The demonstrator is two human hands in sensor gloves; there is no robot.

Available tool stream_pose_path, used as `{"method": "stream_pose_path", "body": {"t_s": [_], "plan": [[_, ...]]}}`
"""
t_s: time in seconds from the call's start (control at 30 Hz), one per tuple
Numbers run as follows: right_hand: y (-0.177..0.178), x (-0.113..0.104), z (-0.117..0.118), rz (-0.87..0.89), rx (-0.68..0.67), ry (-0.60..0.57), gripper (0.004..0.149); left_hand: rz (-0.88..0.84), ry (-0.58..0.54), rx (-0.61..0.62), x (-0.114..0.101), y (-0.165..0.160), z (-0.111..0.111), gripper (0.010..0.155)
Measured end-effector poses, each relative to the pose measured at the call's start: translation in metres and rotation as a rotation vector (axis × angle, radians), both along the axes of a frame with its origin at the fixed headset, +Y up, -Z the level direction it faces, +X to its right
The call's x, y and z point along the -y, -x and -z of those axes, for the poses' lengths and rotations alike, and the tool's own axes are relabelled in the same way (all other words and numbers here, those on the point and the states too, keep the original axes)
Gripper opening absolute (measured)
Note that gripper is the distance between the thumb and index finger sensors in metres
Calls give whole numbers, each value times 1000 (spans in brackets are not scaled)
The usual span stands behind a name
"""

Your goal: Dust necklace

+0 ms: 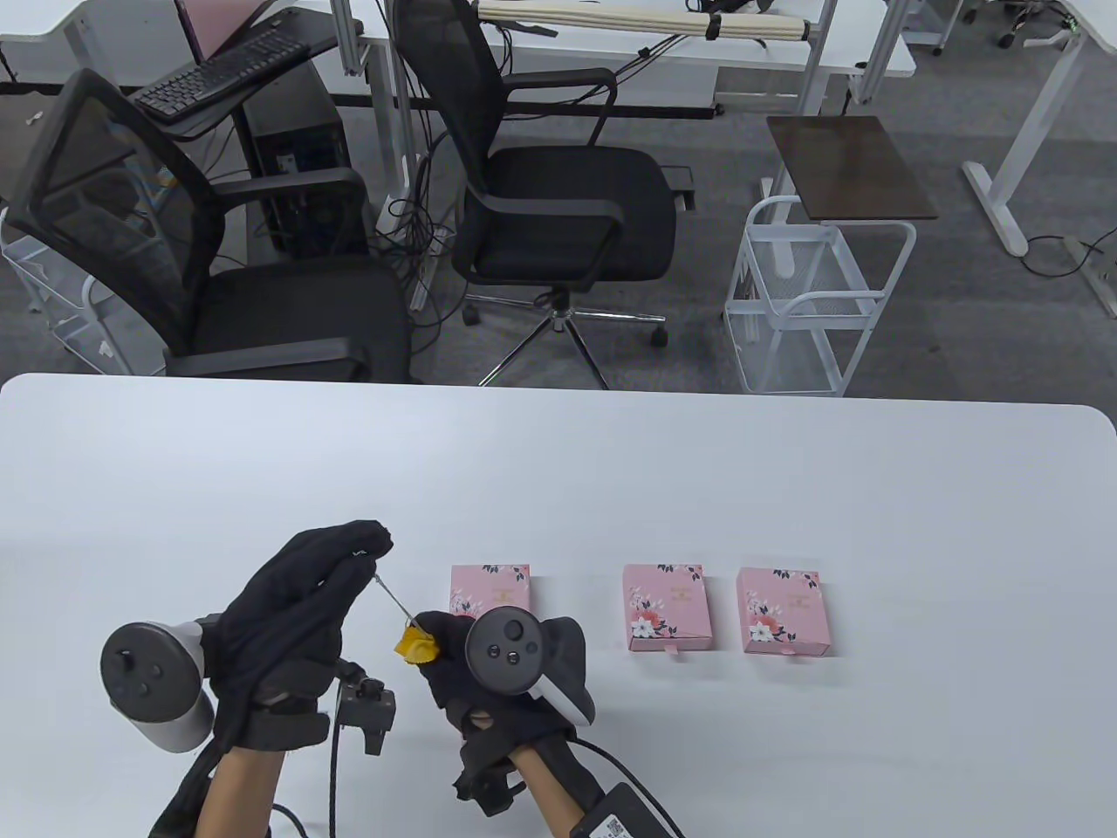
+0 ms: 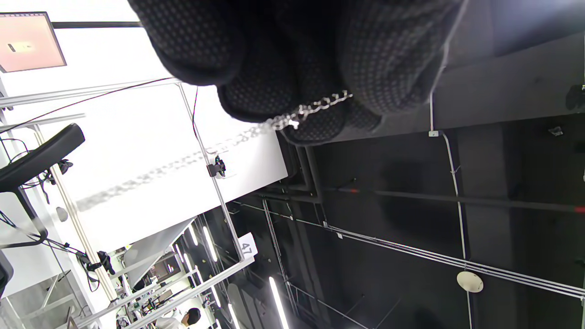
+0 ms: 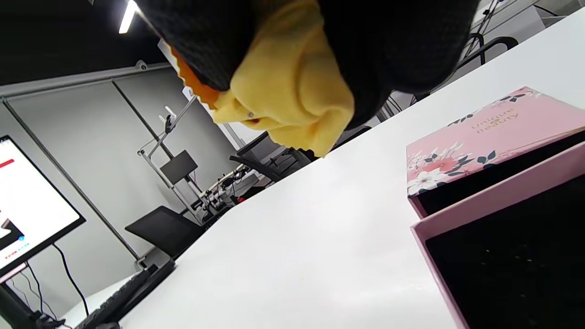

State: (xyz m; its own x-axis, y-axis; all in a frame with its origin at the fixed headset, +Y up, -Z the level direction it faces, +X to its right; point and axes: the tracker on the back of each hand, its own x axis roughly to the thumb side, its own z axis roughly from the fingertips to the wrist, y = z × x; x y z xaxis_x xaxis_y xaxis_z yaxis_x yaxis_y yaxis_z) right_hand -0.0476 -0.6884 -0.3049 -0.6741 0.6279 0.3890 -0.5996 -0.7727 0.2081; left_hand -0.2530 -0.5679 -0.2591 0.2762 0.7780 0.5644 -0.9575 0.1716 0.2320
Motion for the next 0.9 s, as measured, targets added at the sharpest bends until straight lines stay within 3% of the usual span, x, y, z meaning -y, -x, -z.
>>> {"method": "stream_pose_path", "body": {"t_s": [0.9], "plan": [[14,3,-10,-136,-46,-26,40,-32,-2,-26,-4,13,-2,35]]}}
